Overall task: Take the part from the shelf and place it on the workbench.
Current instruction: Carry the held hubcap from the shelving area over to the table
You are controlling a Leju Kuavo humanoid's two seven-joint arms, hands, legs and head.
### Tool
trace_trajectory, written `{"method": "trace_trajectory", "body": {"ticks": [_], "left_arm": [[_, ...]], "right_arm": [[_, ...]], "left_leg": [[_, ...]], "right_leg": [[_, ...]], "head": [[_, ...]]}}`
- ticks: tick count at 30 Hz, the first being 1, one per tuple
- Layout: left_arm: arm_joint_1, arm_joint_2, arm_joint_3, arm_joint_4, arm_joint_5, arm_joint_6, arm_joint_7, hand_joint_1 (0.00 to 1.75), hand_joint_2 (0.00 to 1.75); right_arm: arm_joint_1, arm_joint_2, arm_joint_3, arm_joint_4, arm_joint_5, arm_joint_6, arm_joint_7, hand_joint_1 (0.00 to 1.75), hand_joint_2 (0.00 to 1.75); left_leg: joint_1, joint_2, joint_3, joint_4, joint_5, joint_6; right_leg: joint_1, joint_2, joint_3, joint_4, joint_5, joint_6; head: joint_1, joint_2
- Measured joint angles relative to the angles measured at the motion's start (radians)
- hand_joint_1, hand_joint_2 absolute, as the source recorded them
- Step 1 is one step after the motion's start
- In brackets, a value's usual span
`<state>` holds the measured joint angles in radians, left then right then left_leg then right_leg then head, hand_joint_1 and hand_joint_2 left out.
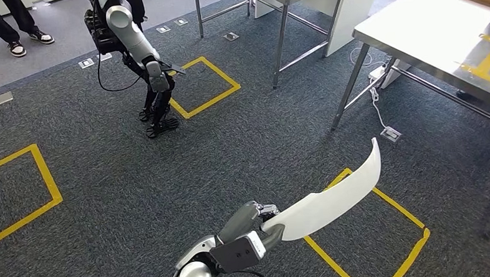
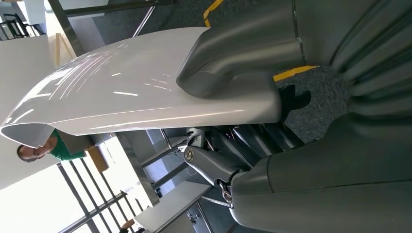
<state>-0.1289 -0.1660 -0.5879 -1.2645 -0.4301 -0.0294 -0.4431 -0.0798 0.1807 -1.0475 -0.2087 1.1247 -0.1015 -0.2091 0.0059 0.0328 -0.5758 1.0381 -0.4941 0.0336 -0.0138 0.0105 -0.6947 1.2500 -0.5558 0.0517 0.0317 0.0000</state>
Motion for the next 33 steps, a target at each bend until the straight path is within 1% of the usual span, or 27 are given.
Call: {"method": "trace_trajectory", "body": {"ticks": [1,2,3,4,6,8,9,10,12,13,14,15,17,18,19,20,22,23,24,25,27,28,29,30,31,32,33], "left_arm": [[0.0,0.0,0.0,0.001,0.0,0.001,0.0,1.75,1.75],[0.0,0.0,0.0,0.001,0.0,0.003,0.0,1.75,1.75],[0.0,0.0,0.0,0.001,0.0,0.004,-0.001,1.75,1.75],[-0.001,-0.001,0.0,0.001,0.0,0.005,-0.001,1.75,1.75],[-0.002,-0.002,0.0,0.001,0.0,0.007,-0.001,1.75,1.75],[-0.004,-0.005,0.0,0.002,0.0,0.007,-0.002,1.75,1.75],[-0.006,-0.005,0.0,0.002,0.0,0.007,-0.002,1.75,1.75],[-0.007,-0.005,0.0,0.002,0.0,0.007,-0.002,1.75,1.75],[-0.007,-0.003,0.0,0.005,0.0,0.008,-0.002,1.75,1.75],[-0.006,-0.002,0.0,0.006,0.0,0.008,-0.001,1.75,1.75],[-0.006,-0.001,0.0,0.007,0.0,0.008,-0.001,1.75,1.75],[-0.006,-0.001,0.0,0.008,0.0,0.008,0.0,1.75,1.75],[-0.007,-0.001,0.0,0.007,-0.001,0.008,0.0,1.75,1.75],[-0.007,-0.001,0.0,0.006,-0.001,0.008,0.0,1.75,1.75],[-0.006,0.0,0.0,0.005,-0.001,0.008,0.0,1.75,1.75],[-0.006,0.0,0.0,0.005,-0.001,0.009,0.0,1.75,1.75],[-0.005,-0.001,0.0,0.004,-0.001,0.01,0.0,1.75,1.75],[-0.006,-0.001,0.0,0.004,-0.001,0.01,0.0,1.75,1.75],[-0.006,-0.001,0.0,0.004,-0.001,0.01,-0.001,1.75,1.75],[-0.006,-0.001,0.0,0.004,-0.001,0.01,-0.002,1.75,1.75],[-0.004,-0.001,0.0,0.006,0.0,0.01,-0.003,1.75,1.75],[-0.002,0.0,0.0,0.007,0.001,0.01,-0.004,1.75,1.75],[-0.001,0.0,0.0,0.008,0.002,0.009,-0.004,1.75,1.75],[-0.001,0.0,0.0,0.009,0.002,0.009,-0.004,1.75,1.75],[-0.001,0.0,0.0,0.01,0.002,0.008,-0.004,1.75,1.75],[-0.001,-0.001,0.0,0.01,0.003,0.008,-0.005,1.75,1.75],[-0.002,-0.001,0.0,0.01,0.003,0.008,-0.005,1.75,1.75]], "right_arm": [[0.0,0.0,0.0,0.0,-0.001,0.0,0.0,0.0,0.0],[-0.001,0.0,0.0,0.0,-0.001,0.0,0.0,0.0,0.0],[-0.003,0.0,0.0,0.0,-0.002,0.0,0.0,0.0,0.0],[-0.004,0.0,0.0,0.0,-0.002,0.0,0.0,0.0,0.0],[-0.004,0.0,0.0,0.0,-0.002,0.0,0.002,0.0,0.0],[-0.002,0.0,0.0,0.0,-0.002,0.0,0.003,0.0,0.0],[-0.003,0.0,0.0,0.0,-0.001,0.0,0.003,0.0,0.0],[-0.004,0.0,0.0,0.0,-0.001,0.0,0.003,0.0,0.0],[-0.005,0.0,0.0,0.0,0.001,0.0,0.005,0.0,0.0],[-0.005,0.0,0.0,0.0,0.002,0.0,0.006,0.0,0.0],[-0.004,0.0,0.0,0.0,0.004,0.0,0.008,0.0,0.0],[-0.004,0.0,0.0,0.0,0.005,0.0,0.009,0.0,0.0],[-0.004,0.0,0.0,0.0,0.006,0.0,0.009,0.0,0.0],[-0.005,0.001,0.0,0.0,0.007,0.0,0.009,0.0,0.0],[-0.005,0.001,0.0,0.0,0.007,0.0,0.008,0.0,0.0],[-0.005,0.001,0.0,0.0,0.007,0.0,0.008,0.0,0.0],[-0.003,0.001,0.0,0.0,0.007,0.0,0.006,0.0,0.0],[-0.003,0.001,0.0,0.0,0.006,0.0,0.006,0.0,0.0],[-0.003,0.001,0.0,0.0,0.006,0.0,0.006,0.0,0.0],[-0.003,0.001,0.0,0.0,0.006,0.001,0.006,0.0,0.0],[-0.004,0.001,0.0,0.0,0.006,0.001,0.006,0.0,0.0],[-0.004,0.001,0.0,0.0,0.006,0.001,0.005,0.0,0.0],[-0.003,0.001,0.0,0.0,0.006,0.001,0.005,0.0,0.0],[-0.002,0.001,0.0,0.0,0.006,0.001,0.005,0.0,0.0],[-0.002,0.001,0.0,0.0,0.006,0.001,0.005,0.0,0.0],[-0.003,0.001,0.0,0.0,0.006,0.001,0.005,0.0,0.0],[-0.004,0.001,0.0,0.0,0.007,0.001,0.005,0.0,0.0]], "left_leg": [[0.0,0.005,0.001,0.0,0.0,-0.001],[-0.002,0.01,0.002,0.0,-0.001,-0.004],[-0.004,0.013,0.003,0.0,-0.002,-0.008],[-0.005,0.016,0.003,0.0,-0.002,-0.013],[-0.004,0.021,0.005,-0.003,-0.001,-0.026],[-0.001,0.014,0.001,0.01,-0.012,-0.037],[-0.001,0.004,-0.012,0.041,-0.033,-0.041],[0.001,-0.009,-0.035,0.092,-0.062,-0.045],[0.002,-0.024,-0.095,0.221,-0.123,-0.049],[0.002,-0.026,-0.116,0.264,-0.134,-0.051],[0.003,-0.027,-0.121,0.272,-0.125,-0.051],[0.004,-0.028,-0.106,0.24,-0.098,-0.051],[0.007,-0.044,-0.041,0.106,-0.031,-0.05],[0.008,-0.053,-0.014,0.049,-0.011,-0.048],[0.008,-0.061,0.001,0.015,-0.003,-0.044],[0.006,-0.065,0.006,0.003,-0.005,-0.038],[0.003,-0.057,0.006,-0.001,-0.001,-0.024],[0.004,-0.052,0.007,-0.004,0.001,-0.017],[0.005,-0.046,0.007,-0.007,0.003,-0.011],[0.006,-0.039,0.008,-0.009,0.004,-0.006],[0.004,-0.024,0.007,-0.009,0.002,-0.001],[0.003,-0.017,0.007,-0.009,0.002,0.0],[0.002,-0.01,0.008,-0.009,0.001,0.001],[0.002,-0.005,0.008,-0.009,0.0,0.0],[0.002,0.0,0.01,-0.009,-0.001,-0.002],[0.001,0.005,0.012,-0.009,-0.002,-0.004],[-0.001,0.008,0.013,-0.008,-0.005,-0.008]], "right_leg": [[0.001,-0.008,0.04,-0.073,0.033,-0.003],[0.004,-0.019,0.077,-0.142,0.057,-0.008],[0.007,-0.028,0.105,-0.196,0.072,-0.013],[0.011,-0.034,0.118,-0.224,0.076,-0.018],[0.015,-0.028,0.116,-0.232,0.076,-0.029],[0.011,-0.021,0.119,-0.238,0.082,-0.041],[0.008,-0.017,0.121,-0.242,0.085,-0.047],[0.006,-0.013,0.122,-0.244,0.087,-0.051],[0.006,-0.004,0.122,-0.244,0.086,-0.054],[0.006,0.001,0.121,-0.243,0.086,-0.055],[0.006,0.008,0.122,-0.242,0.086,-0.054],[0.005,0.015,0.122,-0.241,0.086,-0.053],[0.004,0.03,0.123,-0.237,0.083,-0.047],[0.005,0.036,0.122,-0.233,0.081,-0.042],[0.005,0.042,0.12,-0.231,0.08,-0.035],[0.005,0.045,0.117,-0.23,0.081,-0.028],[0.001,0.05,0.115,-0.232,0.082,-0.015],[0.0,0.046,0.111,-0.225,0.077,-0.01],[0.0,0.037,0.099,-0.199,0.06,-0.006],[0.0,0.025,0.076,-0.151,0.034,-0.004],[0.0,0.007,0.009,-0.016,-0.029,0.001],[0.0,0.004,-0.018,0.037,-0.045,0.002],[0.0,0.003,-0.028,0.055,-0.042,0.002],[0.0,0.002,-0.019,0.034,-0.021,0.001],[0.0,-0.003,0.011,-0.024,0.013,-0.001],[0.001,-0.016,0.049,-0.101,0.045,-0.004],[0.004,-0.026,0.082,-0.166,0.068,-0.009]], "head": [[0.0,0.0],[0.001,0.0],[0.001,0.0],[0.001,0.0],[0.0,0.0],[0.0,0.0],[-0.001,0.0],[-0.003,0.0],[-0.008,0.0],[-0.008,0.0],[-0.009,0.0],[-0.01,0.0],[-0.011,0.0],[-0.011,0.0],[-0.012,0.0],[-0.012,0.0],[-0.011,0.0],[-0.011,0.0],[-0.008,0.0],[-0.005,0.0],[0.001,0.0],[0.001,0.0],[0.001,0.0],[0.002,0.0],[0.002,0.0],[0.003,0.0],[0.003,0.0]]}}
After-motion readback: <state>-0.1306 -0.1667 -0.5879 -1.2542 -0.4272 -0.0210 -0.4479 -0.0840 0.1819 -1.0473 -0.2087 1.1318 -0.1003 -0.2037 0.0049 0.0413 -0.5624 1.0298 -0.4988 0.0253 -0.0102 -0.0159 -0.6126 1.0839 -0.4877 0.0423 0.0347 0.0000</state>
